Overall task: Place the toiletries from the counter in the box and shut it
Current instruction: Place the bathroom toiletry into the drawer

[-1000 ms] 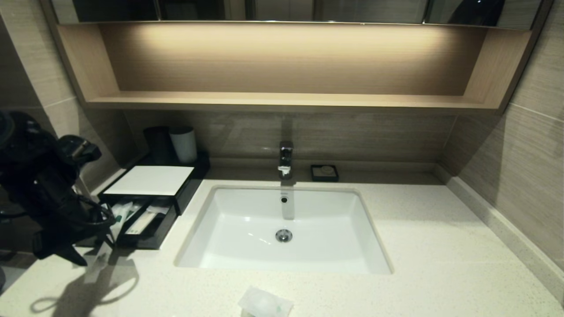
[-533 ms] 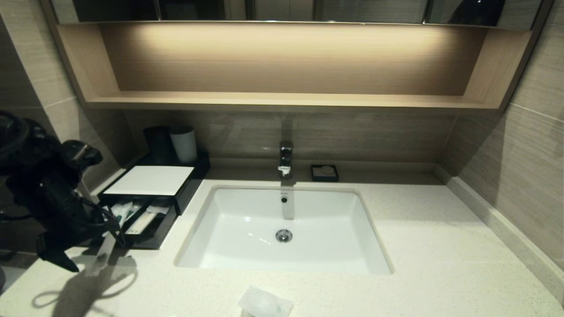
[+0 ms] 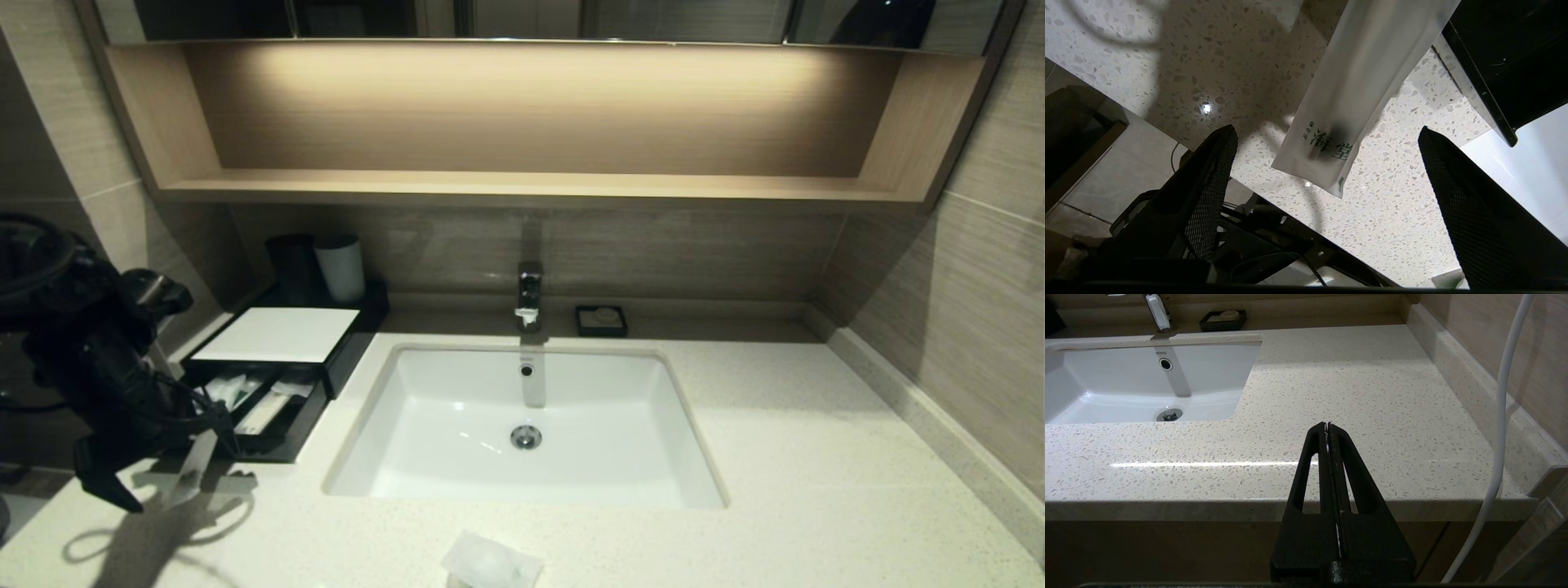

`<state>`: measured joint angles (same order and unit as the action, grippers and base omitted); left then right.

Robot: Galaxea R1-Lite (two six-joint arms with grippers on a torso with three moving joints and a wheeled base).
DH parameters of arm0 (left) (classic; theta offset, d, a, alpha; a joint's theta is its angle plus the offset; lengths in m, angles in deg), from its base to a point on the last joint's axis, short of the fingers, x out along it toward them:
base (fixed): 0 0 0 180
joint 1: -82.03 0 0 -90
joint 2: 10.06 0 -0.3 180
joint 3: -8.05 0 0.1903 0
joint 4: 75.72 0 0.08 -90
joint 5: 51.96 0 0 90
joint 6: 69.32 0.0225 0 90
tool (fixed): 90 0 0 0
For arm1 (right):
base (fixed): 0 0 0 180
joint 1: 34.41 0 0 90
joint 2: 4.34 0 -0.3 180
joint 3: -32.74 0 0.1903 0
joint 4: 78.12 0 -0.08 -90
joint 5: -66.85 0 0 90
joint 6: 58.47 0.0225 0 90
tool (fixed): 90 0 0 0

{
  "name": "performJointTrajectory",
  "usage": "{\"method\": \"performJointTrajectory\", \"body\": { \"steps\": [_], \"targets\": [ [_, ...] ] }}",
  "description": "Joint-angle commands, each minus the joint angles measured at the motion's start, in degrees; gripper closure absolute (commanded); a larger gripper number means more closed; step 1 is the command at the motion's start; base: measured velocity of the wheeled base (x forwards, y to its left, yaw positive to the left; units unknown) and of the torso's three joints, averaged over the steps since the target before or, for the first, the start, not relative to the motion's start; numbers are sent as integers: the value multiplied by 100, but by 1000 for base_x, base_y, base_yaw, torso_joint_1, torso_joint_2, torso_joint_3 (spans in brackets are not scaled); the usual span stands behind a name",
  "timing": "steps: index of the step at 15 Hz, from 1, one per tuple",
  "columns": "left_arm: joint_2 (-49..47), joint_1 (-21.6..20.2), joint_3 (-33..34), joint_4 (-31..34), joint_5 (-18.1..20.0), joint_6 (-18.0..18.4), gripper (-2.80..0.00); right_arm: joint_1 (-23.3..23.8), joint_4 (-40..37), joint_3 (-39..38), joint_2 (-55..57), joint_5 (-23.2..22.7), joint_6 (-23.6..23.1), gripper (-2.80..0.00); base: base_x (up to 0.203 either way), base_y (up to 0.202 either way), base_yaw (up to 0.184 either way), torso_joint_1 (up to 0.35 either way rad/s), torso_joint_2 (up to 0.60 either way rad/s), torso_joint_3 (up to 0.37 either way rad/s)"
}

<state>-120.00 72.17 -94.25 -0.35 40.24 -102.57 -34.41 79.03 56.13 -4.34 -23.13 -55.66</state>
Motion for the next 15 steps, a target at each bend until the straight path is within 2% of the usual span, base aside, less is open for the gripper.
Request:
{"method": "performJointTrajectory", "body": {
  "steps": [1, 10, 12, 15],
  "targets": [
    [-19, 2, 18, 38, 17, -24, -280, 0, 2, 2, 9, -2, 0, 0, 0, 0, 0, 0, 0, 0],
    [-177, 2, -43, 29, 166, -24, -280, 0, 2, -2, 9, -2, 0, 0, 0, 0, 0, 0, 0, 0],
    [-168, 2, -52, 5, 166, -24, 0, 0, 2, -2, 9, -2, 0, 0, 0, 0, 0, 0, 0, 0],
    [-184, -6, -52, -92, 166, -23, 0, 0, 2, -2, 9, -2, 0, 0, 0, 0, 0, 0, 0, 0]
  ]
}}
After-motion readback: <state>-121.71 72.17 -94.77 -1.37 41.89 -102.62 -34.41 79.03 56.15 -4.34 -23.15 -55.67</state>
